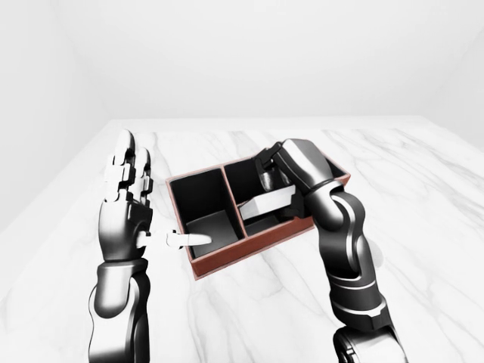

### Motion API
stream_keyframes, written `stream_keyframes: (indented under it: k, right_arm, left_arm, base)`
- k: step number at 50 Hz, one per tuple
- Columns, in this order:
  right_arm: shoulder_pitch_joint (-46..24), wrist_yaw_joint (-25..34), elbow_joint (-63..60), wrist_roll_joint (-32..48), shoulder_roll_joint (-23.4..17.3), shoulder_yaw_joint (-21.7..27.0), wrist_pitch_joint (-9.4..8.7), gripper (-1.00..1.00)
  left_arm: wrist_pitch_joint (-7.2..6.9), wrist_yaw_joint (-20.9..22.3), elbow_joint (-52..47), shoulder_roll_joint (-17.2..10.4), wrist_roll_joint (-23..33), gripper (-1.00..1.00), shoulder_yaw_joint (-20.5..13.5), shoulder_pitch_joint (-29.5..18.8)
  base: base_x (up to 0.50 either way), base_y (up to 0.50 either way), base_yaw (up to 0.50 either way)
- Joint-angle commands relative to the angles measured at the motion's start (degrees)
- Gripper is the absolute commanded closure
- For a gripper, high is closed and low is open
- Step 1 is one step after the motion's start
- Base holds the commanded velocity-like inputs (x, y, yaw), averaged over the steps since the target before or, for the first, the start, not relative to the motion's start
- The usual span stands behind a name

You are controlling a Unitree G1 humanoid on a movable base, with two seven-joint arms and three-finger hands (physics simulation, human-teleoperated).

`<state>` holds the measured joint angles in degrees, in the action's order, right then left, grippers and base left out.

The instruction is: Pick up the book and place it in the front compartment of the caddy.

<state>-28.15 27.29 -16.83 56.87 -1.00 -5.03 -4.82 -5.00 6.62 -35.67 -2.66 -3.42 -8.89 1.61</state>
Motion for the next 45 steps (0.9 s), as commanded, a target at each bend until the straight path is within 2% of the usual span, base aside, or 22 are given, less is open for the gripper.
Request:
stream_keyframes:
  k: [1,4,13,25,38,45]
  right_arm:
    - [-4.2,-4.0,6.2,0.2,-0.6,1.0,1.11,1.0]
    - [-4.5,-3.5,6.1,-0.2,-0.3,0.9,0.34,1.0]
    - [-7.8,-4.3,9.3,-1.2,-0.5,1.2,-0.18,1.0]
    - [-11.1,-5.6,12.6,-1.5,-0.8,1.1,-0.18,1.0]
    - [-14.1,-8.4,17.6,-1.4,-1.3,1.4,1.26,1.0]
    - [-14.3,-10.5,19.6,-1.1,-1.5,1.4,2.65,1.0]
  left_arm:
    - [0.0,-0.1,0.1,0.0,0.0,-1.0,0.0,-0.2]
    - [0.0,-0.1,0.2,0.1,0.1,-1.0,0.3,0.0]
    - [0.0,-0.1,0.3,0.0,0.0,-1.0,0.0,-0.2]
    - [0.0,-0.1,0.1,0.0,0.0,-1.0,0.1,0.0]
    - [0.0,0.0,0.3,0.0,0.0,-1.0,0.1,0.1]
    - [0.0,0.0,-0.1,0.0,0.0,-1.0,0.1,0.1]
  base:
    - [0.0,0.0,0.0]
    - [0.0,0.0,0.0]
    - [0.0,0.0,0.0]
    - [0.0,0.0,0.0]
    - [0.0,0.0,0.0]
    - [0.0,0.0,0.0]
